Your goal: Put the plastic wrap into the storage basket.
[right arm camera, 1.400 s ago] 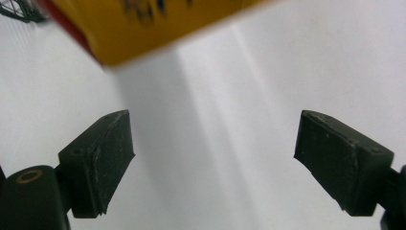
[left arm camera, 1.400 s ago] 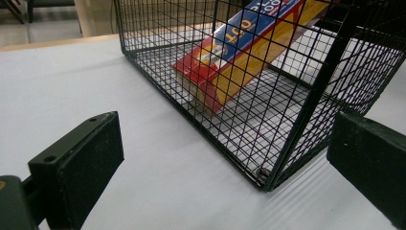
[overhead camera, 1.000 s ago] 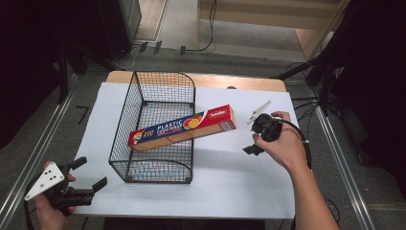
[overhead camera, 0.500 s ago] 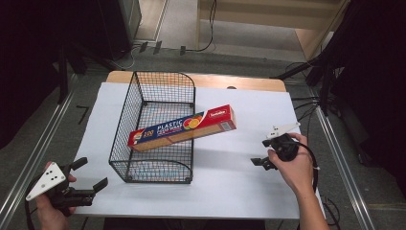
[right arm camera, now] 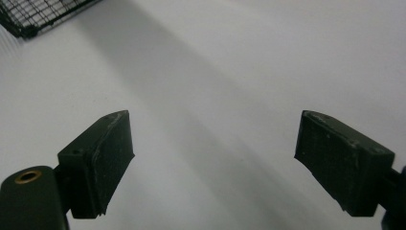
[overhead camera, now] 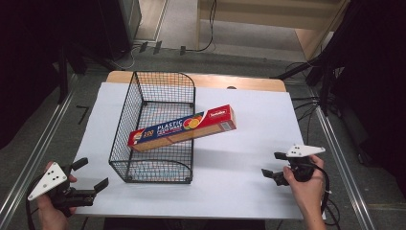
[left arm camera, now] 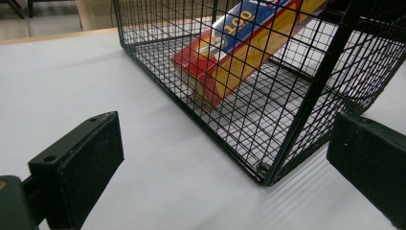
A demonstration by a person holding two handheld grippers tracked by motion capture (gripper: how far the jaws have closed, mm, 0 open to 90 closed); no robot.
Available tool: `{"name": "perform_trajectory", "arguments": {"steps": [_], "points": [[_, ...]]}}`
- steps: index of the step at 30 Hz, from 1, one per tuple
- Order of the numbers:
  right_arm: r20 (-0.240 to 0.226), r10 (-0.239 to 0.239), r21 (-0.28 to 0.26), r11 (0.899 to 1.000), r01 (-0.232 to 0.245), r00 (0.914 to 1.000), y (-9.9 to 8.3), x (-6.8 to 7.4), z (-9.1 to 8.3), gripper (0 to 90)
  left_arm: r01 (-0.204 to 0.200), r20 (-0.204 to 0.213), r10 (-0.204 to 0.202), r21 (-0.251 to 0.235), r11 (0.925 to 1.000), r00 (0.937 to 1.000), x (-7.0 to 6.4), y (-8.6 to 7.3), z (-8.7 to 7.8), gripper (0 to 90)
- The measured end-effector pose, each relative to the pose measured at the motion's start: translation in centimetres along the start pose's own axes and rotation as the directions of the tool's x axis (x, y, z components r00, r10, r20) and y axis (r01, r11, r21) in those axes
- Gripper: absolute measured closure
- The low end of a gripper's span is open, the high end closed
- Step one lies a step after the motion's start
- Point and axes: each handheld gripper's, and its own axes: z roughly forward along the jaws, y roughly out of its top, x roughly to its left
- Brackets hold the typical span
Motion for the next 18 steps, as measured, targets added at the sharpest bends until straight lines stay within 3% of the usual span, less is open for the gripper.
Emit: {"name": "perform_trajectory", "arguments": {"steps": [4,8,11,18], "points": [[-0.003,0.069,-0.1,0.993,-0.069,0.9976,-2.1,-0.1,-1.0,11.8,0.007,-0.006,-0.007,0.0,1.0,1.0,0.1,-0.1,0.0,0.0],[-0.024,0.138,-0.214,0.967,-0.14,0.9902,-3.4,0.0,-1.8,10.7,0.015,-0.026,-0.015,-0.002,0.9999,0.9995,0.4,-0.1,0.1,0.0],[0.007,0.137,-0.217,0.967,-0.132,0.9906,-3.7,0.1,-1.7,10.8,0.031,-0.03,-0.031,-0.003,0.9995,0.9991,0.5,-0.2,0.2,0.0],[0.018,0.157,-0.223,0.963,-0.149,0.9874,-4.2,-0.2,-1.6,10.8,0.035,-0.036,-0.035,0.004,0.9994,0.9988,0.6,-0.3,0.3,0.0]]}}
